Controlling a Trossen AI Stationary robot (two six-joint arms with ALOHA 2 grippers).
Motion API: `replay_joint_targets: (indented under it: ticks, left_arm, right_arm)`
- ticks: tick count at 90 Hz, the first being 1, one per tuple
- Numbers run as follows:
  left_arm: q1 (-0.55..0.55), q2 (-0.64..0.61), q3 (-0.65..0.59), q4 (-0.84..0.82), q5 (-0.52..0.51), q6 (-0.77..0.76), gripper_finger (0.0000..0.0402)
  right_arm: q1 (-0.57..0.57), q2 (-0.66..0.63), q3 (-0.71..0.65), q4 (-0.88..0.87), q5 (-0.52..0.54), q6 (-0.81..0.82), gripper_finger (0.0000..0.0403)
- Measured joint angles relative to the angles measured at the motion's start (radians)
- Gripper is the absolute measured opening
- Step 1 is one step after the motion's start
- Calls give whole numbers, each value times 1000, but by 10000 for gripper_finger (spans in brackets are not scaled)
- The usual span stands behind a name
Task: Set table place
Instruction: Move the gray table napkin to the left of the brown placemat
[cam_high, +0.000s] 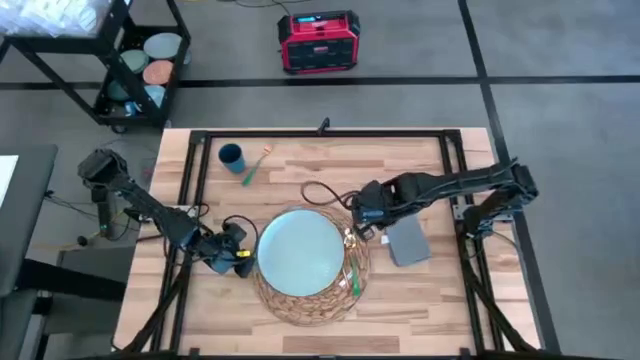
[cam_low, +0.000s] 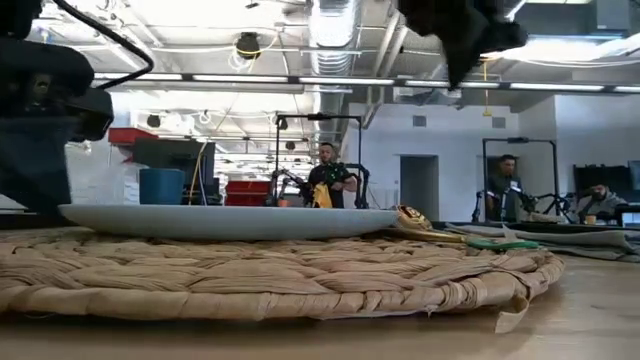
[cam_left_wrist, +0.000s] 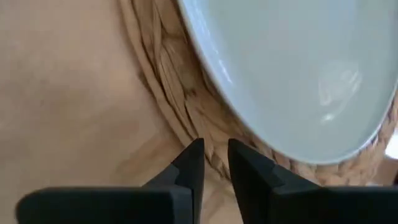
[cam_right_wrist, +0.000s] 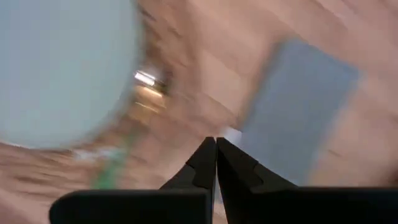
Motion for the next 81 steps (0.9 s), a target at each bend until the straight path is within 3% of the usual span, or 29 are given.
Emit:
replay_joint_targets:
  ticks: [22, 42, 51, 67, 81]
  left_arm:
    - [-29, -4, 0, 105, 1, -3, 54]
    - [-107, -110, 75, 136, -33, 56, 54]
    - [-125, -165, 127, 100, -91, 96, 54]
    - [-127, -245, 215, 4, -194, 164, 54]
    - [-126, -285, 275, -78, -260, 223, 54]
  right_arm:
    - [-66, 1, -229, 25, -100, -110, 60]
    - [-178, -10, -429, 57, -173, -149, 112]
    - [-222, -10, -483, 141, -189, -162, 95]
    - [-258, -11, -534, 258, -235, -154, 11]
    - [-272, -20, -538, 210, -203, -178, 2]
